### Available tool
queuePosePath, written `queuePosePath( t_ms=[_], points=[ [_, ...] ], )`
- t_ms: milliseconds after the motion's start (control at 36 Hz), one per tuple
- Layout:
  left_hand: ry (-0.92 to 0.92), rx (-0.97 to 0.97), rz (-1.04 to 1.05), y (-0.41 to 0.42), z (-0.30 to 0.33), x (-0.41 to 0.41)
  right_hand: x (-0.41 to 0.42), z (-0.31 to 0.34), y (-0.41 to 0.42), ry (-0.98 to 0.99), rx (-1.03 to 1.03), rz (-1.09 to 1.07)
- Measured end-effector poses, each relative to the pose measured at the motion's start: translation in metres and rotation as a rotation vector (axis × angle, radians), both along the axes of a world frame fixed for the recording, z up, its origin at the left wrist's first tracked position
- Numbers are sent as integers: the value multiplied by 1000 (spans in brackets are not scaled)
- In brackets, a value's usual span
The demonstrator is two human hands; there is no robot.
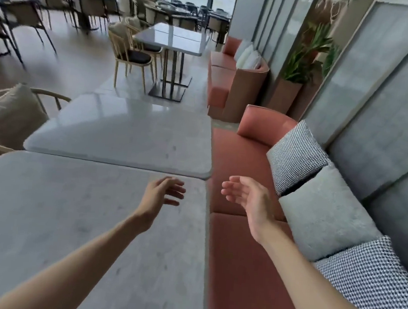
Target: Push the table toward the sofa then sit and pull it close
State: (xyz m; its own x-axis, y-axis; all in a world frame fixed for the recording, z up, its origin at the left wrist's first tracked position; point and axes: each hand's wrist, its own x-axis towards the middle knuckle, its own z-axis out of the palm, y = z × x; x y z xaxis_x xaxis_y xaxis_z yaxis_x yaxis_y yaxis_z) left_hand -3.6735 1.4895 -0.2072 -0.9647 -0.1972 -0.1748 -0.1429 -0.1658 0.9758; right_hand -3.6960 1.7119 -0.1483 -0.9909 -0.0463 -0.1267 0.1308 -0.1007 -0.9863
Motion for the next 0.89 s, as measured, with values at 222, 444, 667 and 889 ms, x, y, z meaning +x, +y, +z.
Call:
queuePosePath(
  t_ms=[222,444,667,889],
  points=[
    [-129,47,316,-7,-36,22,-50,-95,-36,-249,-49,236],
    [-297,178,679,-39,-70,87,-58,-129,-97,-426,-2,498],
    [-350,264,894,-68,-92,150,-40,-129,-162,-395,149,763],
    [-431,357,934,-67,-136,165,-8,-162,-194,-437,284,915]
  ],
)
